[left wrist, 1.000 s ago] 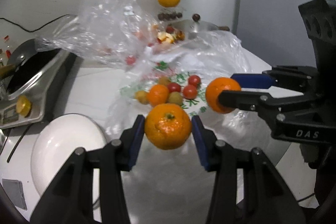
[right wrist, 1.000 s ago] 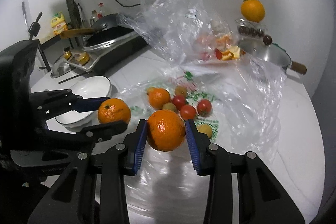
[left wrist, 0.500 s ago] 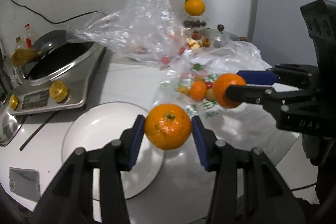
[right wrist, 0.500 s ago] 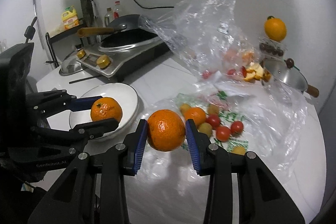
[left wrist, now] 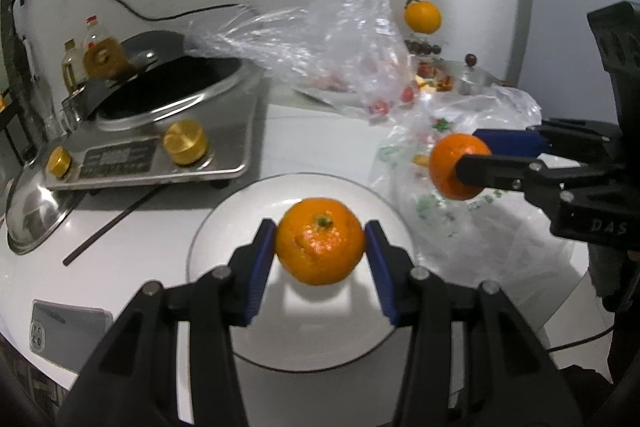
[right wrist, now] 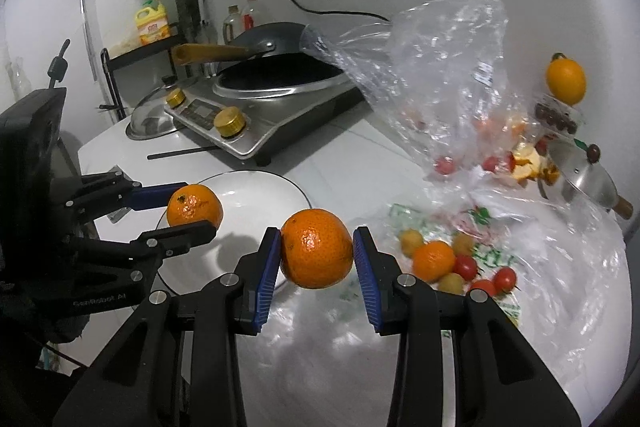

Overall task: Organize fruits
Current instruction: 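Carry both held oranges over the white plate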

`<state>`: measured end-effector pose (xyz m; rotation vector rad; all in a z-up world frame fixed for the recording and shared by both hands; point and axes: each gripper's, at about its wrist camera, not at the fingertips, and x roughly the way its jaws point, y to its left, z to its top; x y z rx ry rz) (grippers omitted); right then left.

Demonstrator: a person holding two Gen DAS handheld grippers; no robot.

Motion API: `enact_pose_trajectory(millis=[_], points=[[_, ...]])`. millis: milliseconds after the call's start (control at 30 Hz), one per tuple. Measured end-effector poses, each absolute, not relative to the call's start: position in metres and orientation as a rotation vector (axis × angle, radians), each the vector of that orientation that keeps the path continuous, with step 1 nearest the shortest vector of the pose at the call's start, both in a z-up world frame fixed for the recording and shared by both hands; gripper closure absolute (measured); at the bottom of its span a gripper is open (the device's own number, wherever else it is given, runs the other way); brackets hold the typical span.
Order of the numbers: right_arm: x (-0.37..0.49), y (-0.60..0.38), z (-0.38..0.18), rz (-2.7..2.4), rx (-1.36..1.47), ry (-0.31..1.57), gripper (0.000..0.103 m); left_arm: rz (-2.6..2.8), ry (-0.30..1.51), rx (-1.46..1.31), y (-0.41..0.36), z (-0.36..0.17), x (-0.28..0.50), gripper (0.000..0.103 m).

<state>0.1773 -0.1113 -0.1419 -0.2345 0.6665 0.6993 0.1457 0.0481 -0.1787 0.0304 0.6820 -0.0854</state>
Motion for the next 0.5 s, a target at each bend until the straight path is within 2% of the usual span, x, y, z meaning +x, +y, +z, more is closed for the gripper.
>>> enact_pose_trajectory(millis=[500], points=[[0.197,-0.06,-0.153,0.752,-0.251,0.693,0.063,-0.029,0.712,-0.002,0.095,-0.199,0.156,0.056]])
